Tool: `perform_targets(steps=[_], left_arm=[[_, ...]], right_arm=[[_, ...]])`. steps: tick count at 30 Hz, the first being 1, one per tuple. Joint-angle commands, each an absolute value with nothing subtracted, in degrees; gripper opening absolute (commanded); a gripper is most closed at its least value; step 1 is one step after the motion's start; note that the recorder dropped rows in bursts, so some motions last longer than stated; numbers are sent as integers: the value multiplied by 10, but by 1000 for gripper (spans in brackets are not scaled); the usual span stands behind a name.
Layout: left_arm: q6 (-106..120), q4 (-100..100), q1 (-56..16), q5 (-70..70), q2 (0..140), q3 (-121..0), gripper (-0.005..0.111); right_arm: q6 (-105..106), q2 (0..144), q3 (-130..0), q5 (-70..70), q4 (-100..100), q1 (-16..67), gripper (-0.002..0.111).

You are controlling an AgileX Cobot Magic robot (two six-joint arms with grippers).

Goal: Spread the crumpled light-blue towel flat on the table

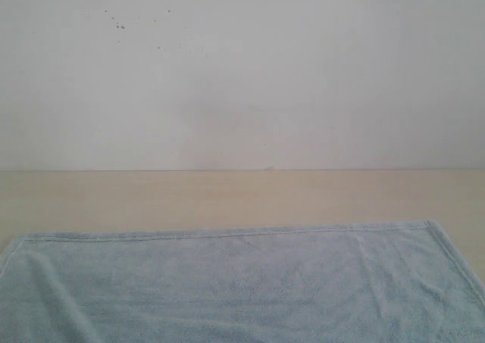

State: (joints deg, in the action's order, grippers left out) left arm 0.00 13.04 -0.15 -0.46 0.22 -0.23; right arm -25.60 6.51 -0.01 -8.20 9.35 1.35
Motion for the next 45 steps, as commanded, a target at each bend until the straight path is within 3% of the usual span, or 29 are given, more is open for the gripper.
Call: perform_targets(steps=[1,18,31,45], left_arm=[[0,123,22,-4,0,0,4],[0,124,25,-4,0,0,4],[0,124,25,-4,0,0,4],[0,124,25,-4,0,0,4]], right_arm=[[-253,64,0,-88,93,12,0],[-253,64,0,-86,93,12,0],[-24,45,0,-78,20,12,0],[0,8,0,-31,3,12,0]])
